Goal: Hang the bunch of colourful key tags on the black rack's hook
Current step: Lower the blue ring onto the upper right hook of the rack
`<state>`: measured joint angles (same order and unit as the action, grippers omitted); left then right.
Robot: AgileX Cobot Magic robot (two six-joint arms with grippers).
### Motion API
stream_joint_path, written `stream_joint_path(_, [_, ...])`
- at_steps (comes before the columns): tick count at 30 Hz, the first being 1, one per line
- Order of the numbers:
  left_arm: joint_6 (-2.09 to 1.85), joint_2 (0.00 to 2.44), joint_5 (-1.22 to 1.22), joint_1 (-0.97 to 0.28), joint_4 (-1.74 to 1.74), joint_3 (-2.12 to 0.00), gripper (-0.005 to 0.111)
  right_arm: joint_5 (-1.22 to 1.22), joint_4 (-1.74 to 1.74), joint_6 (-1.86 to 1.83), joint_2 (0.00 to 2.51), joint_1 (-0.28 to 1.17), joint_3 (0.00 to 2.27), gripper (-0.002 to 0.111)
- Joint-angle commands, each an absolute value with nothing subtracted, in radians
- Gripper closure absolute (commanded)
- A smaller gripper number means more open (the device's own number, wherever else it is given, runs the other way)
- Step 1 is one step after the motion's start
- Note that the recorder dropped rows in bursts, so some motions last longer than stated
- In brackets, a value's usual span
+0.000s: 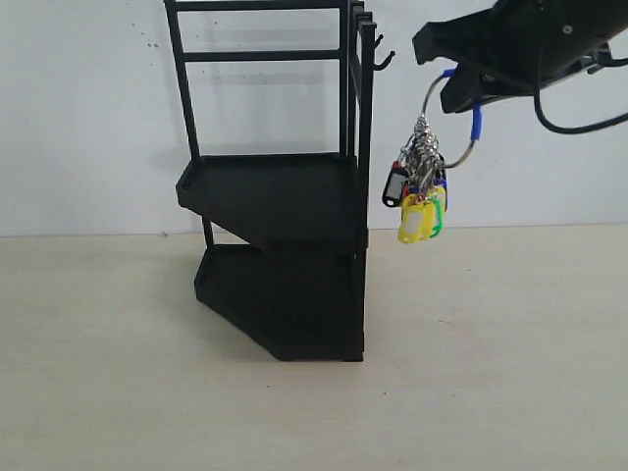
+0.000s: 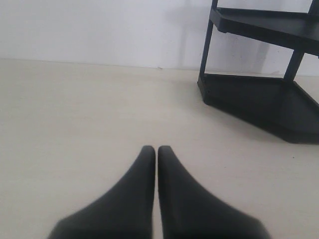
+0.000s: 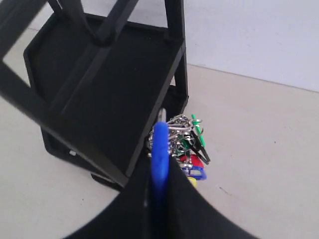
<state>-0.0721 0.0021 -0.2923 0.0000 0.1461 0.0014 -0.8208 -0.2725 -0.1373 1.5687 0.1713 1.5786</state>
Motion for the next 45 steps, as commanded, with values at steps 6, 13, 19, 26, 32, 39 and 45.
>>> stream_joint_path(6, [-0.075,0.0,-0.284,-0.001,0.141,0.0,0.102,-0.85,-0.275,-0.18,1.676,0.169,1.776,0.108])
stream_joint_path(13, [-0.075,0.0,-0.284,-0.001,0.141,0.0,0.102,-0.857,-0.327,-0.2,1.676,0.171,1.827,0.108])
stream_joint_path(19, [-0.075,0.0,-0.284,-0.001,0.141,0.0,0.102,-0.842,-0.359,-0.217,1.677,0.175,1.827,0.108])
stream_joint_path(26, [-0.075,0.0,-0.284,-0.001,0.141,0.0,0.102,-0.838,-0.365,-0.237,1.685,0.231,1.827,0.108])
stream_joint_path(32, [-0.075,0.0,-0.284,-0.001,0.141,0.0,0.102,-0.855,-0.338,-0.229,1.687,0.232,1.827,0.108])
stream_joint_path(39, [-0.075,0.0,-0.284,-0.001,0.141,0.0,0.102,-0.864,-0.326,-0.22,1.687,0.232,1.827,0.108])
stream_joint_path(45, [-0.075,0.0,-0.284,-0.001,0.141,0.0,0.102,-0.858,-0.326,-0.216,1.687,0.232,1.827,0.108])
